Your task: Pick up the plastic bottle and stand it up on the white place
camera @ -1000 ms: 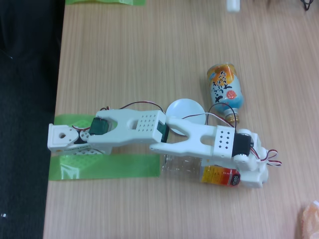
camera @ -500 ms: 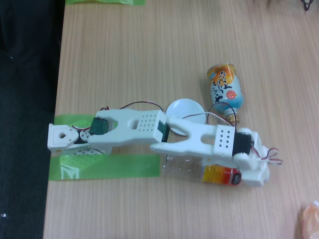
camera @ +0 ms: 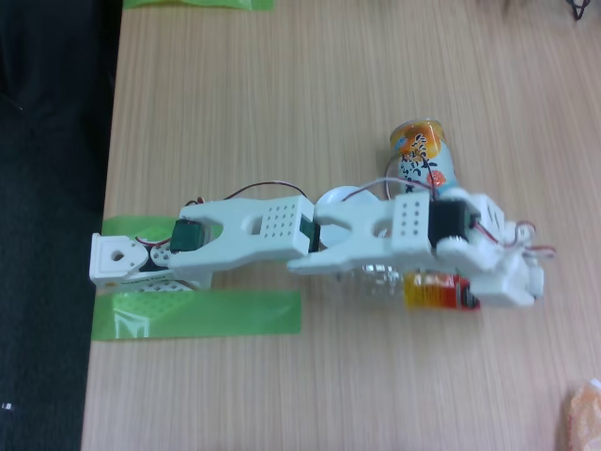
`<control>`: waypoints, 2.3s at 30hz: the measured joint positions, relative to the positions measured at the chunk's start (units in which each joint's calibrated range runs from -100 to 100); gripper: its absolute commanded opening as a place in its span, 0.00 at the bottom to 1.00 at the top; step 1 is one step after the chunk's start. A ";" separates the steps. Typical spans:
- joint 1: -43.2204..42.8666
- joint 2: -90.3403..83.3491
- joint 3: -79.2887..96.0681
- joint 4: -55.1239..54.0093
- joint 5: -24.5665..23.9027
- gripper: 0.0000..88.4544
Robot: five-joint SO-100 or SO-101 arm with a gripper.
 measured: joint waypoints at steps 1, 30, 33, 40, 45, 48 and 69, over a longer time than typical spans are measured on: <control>-0.30 0.00 -2.26 1.44 -0.21 0.14; 1.27 -30.98 30.00 -17.93 -7.10 0.13; 1.20 -39.81 43.83 -23.53 -8.62 0.13; -0.45 -62.63 75.28 -34.75 -11.15 0.13; -3.21 -75.42 92.27 -40.27 -11.57 0.13; -3.96 -80.89 99.86 -42.82 -11.57 0.13; -4.63 -105.13 141.35 -79.78 -11.67 0.14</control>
